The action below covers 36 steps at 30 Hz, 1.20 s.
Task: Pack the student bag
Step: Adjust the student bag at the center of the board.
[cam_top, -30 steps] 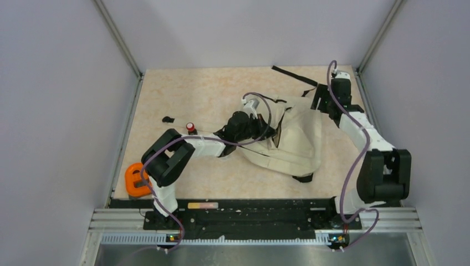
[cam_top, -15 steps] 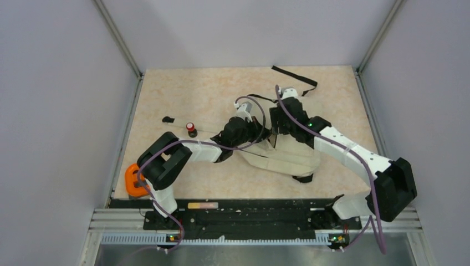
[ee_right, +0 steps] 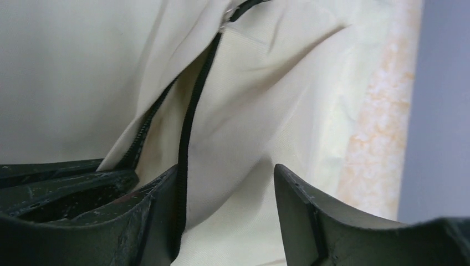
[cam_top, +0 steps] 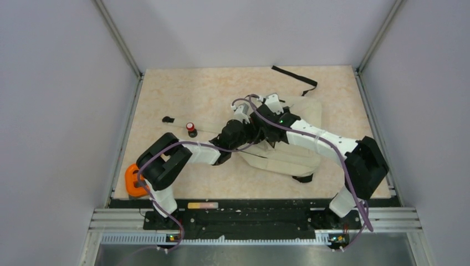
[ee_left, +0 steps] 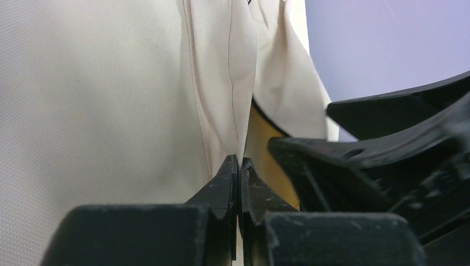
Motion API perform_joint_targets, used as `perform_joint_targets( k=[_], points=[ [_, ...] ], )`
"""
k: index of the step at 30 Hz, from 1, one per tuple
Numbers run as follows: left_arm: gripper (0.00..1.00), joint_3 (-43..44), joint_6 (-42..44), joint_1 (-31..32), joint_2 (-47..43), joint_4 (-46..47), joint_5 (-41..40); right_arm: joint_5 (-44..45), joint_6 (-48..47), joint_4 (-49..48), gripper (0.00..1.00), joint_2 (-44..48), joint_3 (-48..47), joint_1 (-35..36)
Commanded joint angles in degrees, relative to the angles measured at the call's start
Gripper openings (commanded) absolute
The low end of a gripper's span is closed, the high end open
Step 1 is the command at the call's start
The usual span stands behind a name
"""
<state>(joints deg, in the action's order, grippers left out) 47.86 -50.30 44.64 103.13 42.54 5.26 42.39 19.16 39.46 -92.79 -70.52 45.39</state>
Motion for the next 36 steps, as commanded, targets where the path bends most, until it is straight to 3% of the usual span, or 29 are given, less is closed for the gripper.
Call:
perform_joint_targets(
  k=[1,7,15,22,31,33,36],
  points=[
    [0.0,-1.7,-0.7,-0.1,-3.0,3.6,-1.6,11.7,1.0,5.4,0.57,0.8,-5.5,1.1],
    [0.0,-2.0,-0.7,-0.1,-3.3,3.7,-2.3,14.4,-1.3,2.7,0.4,5.8,-5.2,1.1],
    [0.0,-1.8,-0.4,0.0,-3.2,3.3,-3.2,13.9,-2.1,0.8,0.0,8.6,-2.0,0.4],
    [0.0,-2.9,1.5,-0.2,-4.3,-2.6,-11.5,9.1,-3.4,-5.5,0.0,17.2,1.5,0.0],
    [0.0,-3.6,1.6,-0.2,-5.1,-0.6,-9.5,8.4,-3.2,-7.9,0.0,18.5,5.3,-0.3],
    [0.11,-4.3,4.2,-0.2,-6.5,0.2,-8.6,7.4,-3.3,-9.2,0.0,18.7,6.2,-0.4],
    [0.47,-5.6,10.6,-0.1,-11.8,0.0,-7.4,5.2,-3.3,-11.3,0.0,19.1,7.4,-0.4]
  ],
)
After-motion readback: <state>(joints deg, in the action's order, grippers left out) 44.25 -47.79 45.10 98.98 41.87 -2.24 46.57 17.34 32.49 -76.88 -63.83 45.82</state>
